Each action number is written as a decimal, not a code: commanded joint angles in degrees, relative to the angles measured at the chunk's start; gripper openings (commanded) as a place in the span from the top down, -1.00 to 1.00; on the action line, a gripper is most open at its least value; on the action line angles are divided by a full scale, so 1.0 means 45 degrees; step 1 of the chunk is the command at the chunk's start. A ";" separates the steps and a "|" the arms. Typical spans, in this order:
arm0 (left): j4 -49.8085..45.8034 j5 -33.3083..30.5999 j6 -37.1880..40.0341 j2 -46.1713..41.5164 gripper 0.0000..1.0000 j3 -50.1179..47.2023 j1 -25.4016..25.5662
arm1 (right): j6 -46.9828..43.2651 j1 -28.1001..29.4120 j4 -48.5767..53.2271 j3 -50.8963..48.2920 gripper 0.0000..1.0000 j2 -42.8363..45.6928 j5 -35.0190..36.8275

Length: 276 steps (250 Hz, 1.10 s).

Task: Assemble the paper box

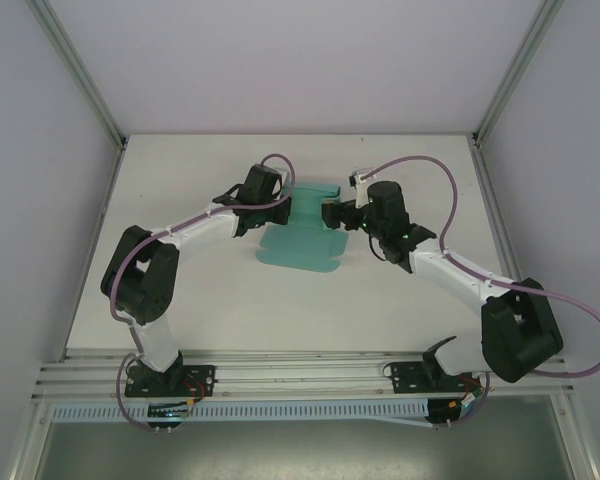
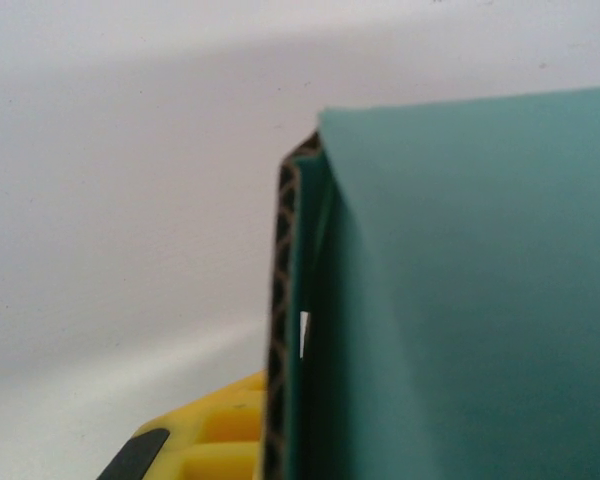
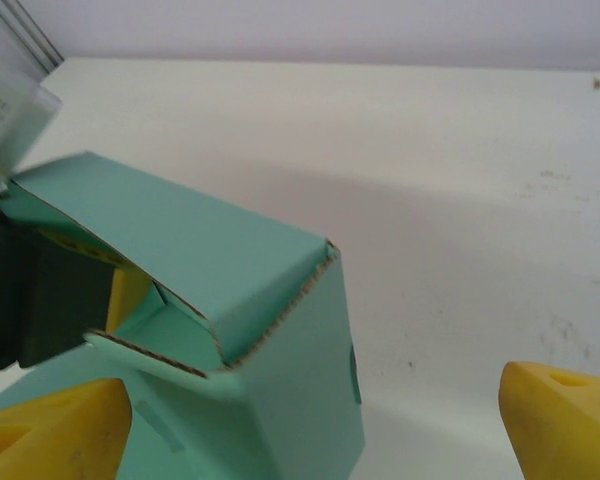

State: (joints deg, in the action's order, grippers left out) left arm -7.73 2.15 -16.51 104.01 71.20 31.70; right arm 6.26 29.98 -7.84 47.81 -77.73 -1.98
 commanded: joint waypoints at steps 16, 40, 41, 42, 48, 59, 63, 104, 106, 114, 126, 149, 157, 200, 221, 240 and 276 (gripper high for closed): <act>-0.0158 0.0456 0.0191 -0.0392 1.00 0.0204 -0.0033 | -0.0020 -0.0378 0.0508 -0.0036 -0.76 -0.0473 -0.0500; -0.0131 0.0604 0.0270 -0.0490 1.00 0.0146 -0.0034 | 0.0198 -0.0504 0.0601 0.0393 -0.63 -0.1022 -0.0540; -0.0135 0.0609 0.0280 -0.0483 1.00 0.0150 -0.0034 | 0.0207 -0.0503 0.0607 0.0435 -0.62 -0.1064 -0.0572; -0.0127 0.0612 0.0276 -0.0479 1.00 0.0143 -0.0034 | 0.0209 -0.0506 0.0608 0.0462 -0.62 -0.1094 -0.0574; -0.0119 0.0644 0.0283 -0.0490 1.00 0.0138 -0.0034 | 0.0209 -0.0505 0.0626 0.0573 -0.60 -0.1225 -0.0621; -0.0137 0.0656 0.0282 -0.0506 1.00 0.0135 -0.0024 | 0.0225 -0.0504 0.0710 0.0847 -0.52 -0.1552 -0.0682; -0.0138 0.0663 0.0285 -0.0498 1.00 0.0170 -0.0033 | 0.0229 -0.0504 0.0778 0.0947 -0.47 -0.1672 -0.0684; -0.0239 0.0755 0.0357 -0.0531 1.00 0.0200 -0.0033 | 0.0543 -0.0488 0.0869 0.1605 -0.22 -0.2545 0.0162; -0.0237 0.0767 0.0351 -0.0524 1.00 0.0200 -0.0033 | 0.0562 -0.0489 0.0810 0.1593 -0.20 -0.2549 0.0228; -0.0236 0.0793 0.0384 -0.0521 1.00 0.0204 -0.0034 | 0.0673 -0.0490 0.0591 0.1554 -0.15 -0.2569 0.0462; -0.0250 0.0776 0.0359 -0.0511 1.00 0.0201 -0.0034 | 0.0824 -0.0488 0.0335 0.1515 -0.07 -0.2583 0.0865; -0.0315 0.0803 0.0364 -0.0468 1.00 0.0216 -0.0019 | 0.1221 -0.0450 0.0081 0.1494 0.18 -0.2628 0.1929; -0.0329 0.0780 0.0349 -0.0460 1.00 0.0219 0.0015 | 0.1284 -0.0439 0.0062 0.1488 0.25 -0.2646 0.2234; -0.0295 0.0741 0.0307 -0.0403 1.00 0.0215 0.0113 | 0.1100 -0.0361 0.0681 0.1806 0.47 -0.2990 0.2591; -0.0459 0.0573 0.0126 -0.0349 1.00 0.0389 0.0139 | 0.1008 -0.0273 0.0975 0.1912 0.81 -0.3134 0.2825; -0.0842 0.0113 -0.0148 -0.0287 1.00 0.0671 0.0137 | 0.0945 -0.0128 0.1796 0.2218 0.96 -0.3308 0.3855; -0.1369 -0.0485 -0.0564 -0.0452 1.00 0.0980 0.0144 | 0.1694 -0.0014 0.3577 0.2805 1.00 -0.3781 0.6726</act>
State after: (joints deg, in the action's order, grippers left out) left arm -10.57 2.94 -16.91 103.98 73.06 33.08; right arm 10.00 30.92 -1.23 57.91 -92.79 12.03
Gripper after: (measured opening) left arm 0.085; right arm 0.085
